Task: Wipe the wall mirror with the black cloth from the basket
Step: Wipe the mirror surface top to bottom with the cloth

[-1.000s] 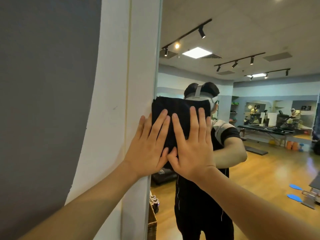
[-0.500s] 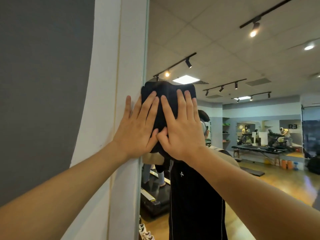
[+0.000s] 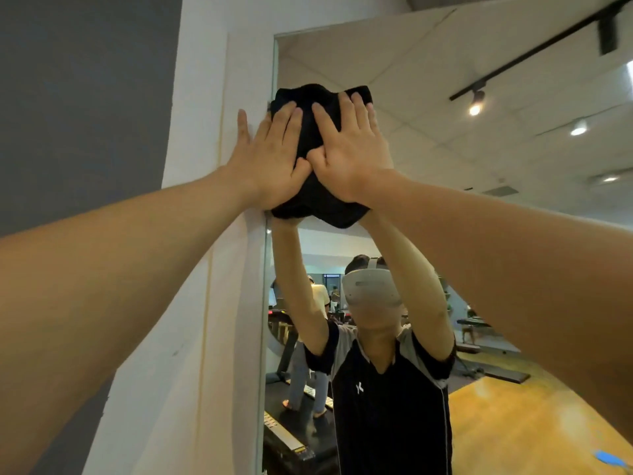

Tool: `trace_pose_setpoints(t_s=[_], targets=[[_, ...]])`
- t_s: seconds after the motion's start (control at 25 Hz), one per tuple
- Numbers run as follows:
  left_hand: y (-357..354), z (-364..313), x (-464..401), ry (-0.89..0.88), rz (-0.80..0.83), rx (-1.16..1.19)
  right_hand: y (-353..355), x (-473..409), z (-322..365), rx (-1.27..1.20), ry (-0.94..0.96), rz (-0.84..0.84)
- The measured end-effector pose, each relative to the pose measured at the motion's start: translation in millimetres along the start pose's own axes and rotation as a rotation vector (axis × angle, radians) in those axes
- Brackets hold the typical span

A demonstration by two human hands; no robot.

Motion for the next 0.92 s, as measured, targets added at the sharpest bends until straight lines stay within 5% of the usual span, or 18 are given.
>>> trace_pose_setpoints(t_s=[0.44, 0.92], targets=[[-15.0, -44.9, 116.2, 0.022, -0.114, 0.238, 1.0, 115.5, 31.0, -0.146, 0.061, -0.057], [-53.1, -104.3, 323.7, 0.022, 0.059, 0.194, -21.0, 320.5, 84.7, -0.238, 0.079, 0.054]])
Point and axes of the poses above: each hand's wrist, its own x-axis away from the middle knuckle, its own y-axis out of the back of the hand, z = x × y, the point moved 10 cm from there along -x, towards the middle knuckle, and after that the axes turned 8 degrees about -z, right-handed, at the moved point
